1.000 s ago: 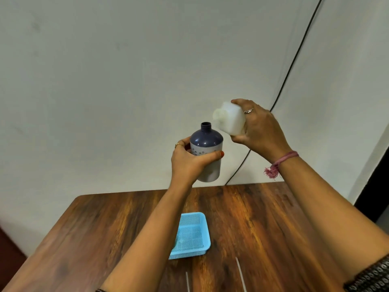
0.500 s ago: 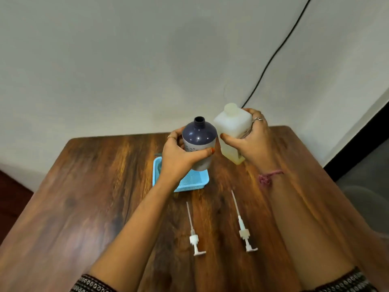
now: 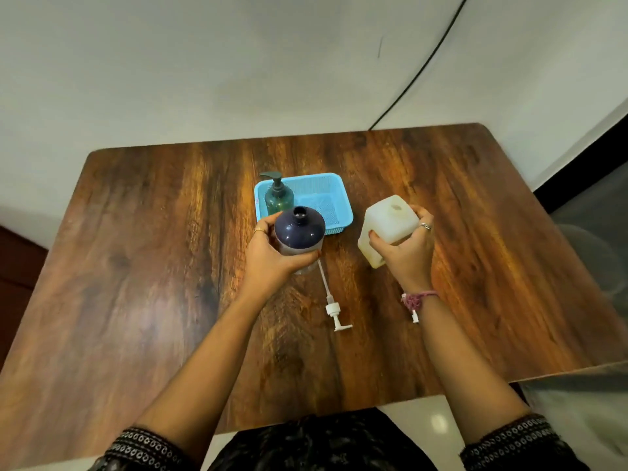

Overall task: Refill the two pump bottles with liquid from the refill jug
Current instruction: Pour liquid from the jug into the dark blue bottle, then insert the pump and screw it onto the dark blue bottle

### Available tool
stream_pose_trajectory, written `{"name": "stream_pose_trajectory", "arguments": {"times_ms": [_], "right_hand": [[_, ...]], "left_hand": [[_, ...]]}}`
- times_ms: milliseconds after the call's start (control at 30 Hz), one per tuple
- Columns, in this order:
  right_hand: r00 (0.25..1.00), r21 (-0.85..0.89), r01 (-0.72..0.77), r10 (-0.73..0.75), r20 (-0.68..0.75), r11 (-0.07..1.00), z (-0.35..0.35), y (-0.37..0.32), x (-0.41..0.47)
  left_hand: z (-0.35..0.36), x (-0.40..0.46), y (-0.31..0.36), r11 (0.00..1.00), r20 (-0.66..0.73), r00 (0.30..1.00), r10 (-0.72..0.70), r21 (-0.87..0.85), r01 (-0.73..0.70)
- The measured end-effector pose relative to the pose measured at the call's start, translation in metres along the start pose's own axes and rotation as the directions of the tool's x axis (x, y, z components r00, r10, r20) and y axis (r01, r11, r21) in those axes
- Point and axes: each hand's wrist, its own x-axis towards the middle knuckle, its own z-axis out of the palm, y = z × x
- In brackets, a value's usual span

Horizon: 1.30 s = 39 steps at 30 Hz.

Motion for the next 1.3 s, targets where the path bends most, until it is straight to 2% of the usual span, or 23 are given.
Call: {"name": "stream_pose_trajectory", "arguments": {"times_ms": [233, 533, 633, 700, 733, 767, 800, 833, 867, 933, 967, 1033, 1100, 1133, 1200, 1300], "right_hand": [[0.995, -0.053, -0.095, 0.096, 0.029, 0.994, 0.013, 0.04, -0.03], [0.991, 0.002, -0.135, 0.135, 0.014, 0.991, 0.014, 0.056, -0.05], [0.99, -0.007, -0.126, 0.126, 0.062, 0.992, 0.013, 0.057, -0.048], [0.981, -0.047, -0.126, 0.132, 0.142, 0.991, 0.008, 0.061, -0.052], [0.983, -0.128, -0.144, 0.157, 0.093, 0.981, 0.006, 0.067, -0.058], [0.978, -0.173, -0.196, 0.178, -0.113, 0.965, 0.002, 0.071, -0.065], [0.938, -0.2, -0.222, 0.153, -0.31, 0.954, -0.01, 0.073, -0.075], [0.899, -0.279, -0.209, 0.071, -0.433, 0.937, -0.016, 0.076, -0.083], [0.926, -0.267, -0.167, 0.058, -0.374, 0.949, -0.016, 0.076, -0.089], [0.999, -0.222, -0.028, 0.023, -0.028, 0.975, -0.013, 0.069, -0.107], [1.0, -0.172, 0.018, -0.014, 0.028, 0.985, -0.014, 0.062, -0.114], [0.982, -0.196, 0.181, -0.166, 0.086, 0.964, -0.016, 0.054, -0.12], [0.914, -0.254, 0.373, -0.306, 0.266, 0.892, -0.013, 0.051, -0.117], [0.857, -0.291, 0.465, -0.342, 0.386, 0.836, -0.007, 0.055, -0.113], [0.731, -0.325, 0.591, -0.319, 0.603, 0.739, 0.007, 0.056, -0.104], [0.551, -0.294, 0.701, -0.233, 0.801, 0.65, 0.03, 0.059, -0.089]], "left_hand": [[-0.01, -0.017, -0.057, 0.992, 0.047, 0.996, -0.072, 0.103, 0.067], [-0.008, -0.036, -0.095, 0.987, 0.035, 0.99, -0.134, 0.096, 0.13], [-0.009, -0.04, -0.103, 0.986, 0.024, 0.989, -0.147, 0.084, 0.144], [-0.009, -0.041, -0.108, 0.985, 0.033, 0.989, -0.146, 0.093, 0.143], [-0.01, -0.041, -0.109, 0.986, 0.037, 0.989, -0.141, 0.096, 0.137], [-0.01, -0.042, -0.111, 0.987, 0.04, 0.99, -0.137, 0.094, 0.133], [-0.01, -0.042, -0.112, 0.988, 0.044, 0.99, -0.132, 0.091, 0.128], [-0.01, -0.042, -0.112, 0.988, 0.049, 0.991, -0.126, 0.092, 0.121], [-0.011, -0.042, -0.113, 0.989, 0.055, 0.991, -0.119, 0.094, 0.113], [-0.012, -0.042, -0.115, 0.99, 0.071, 0.991, -0.113, 0.096, 0.106], [-0.013, -0.042, -0.116, 0.99, 0.084, 0.99, -0.112, 0.094, 0.104], [-0.015, -0.041, -0.118, 0.99, 0.118, 0.987, -0.109, 0.1, 0.098], [-0.017, -0.04, -0.119, 0.99, 0.138, 0.985, -0.105, 0.11, 0.09], [-0.018, -0.04, -0.12, 0.99, 0.139, 0.985, -0.1, 0.114, 0.085], [-0.019, -0.039, -0.121, 0.989, 0.143, 0.985, -0.093, 0.128, 0.075], [-0.02, -0.038, -0.121, 0.986, 0.146, 0.985, -0.091, 0.151, 0.069]]}}
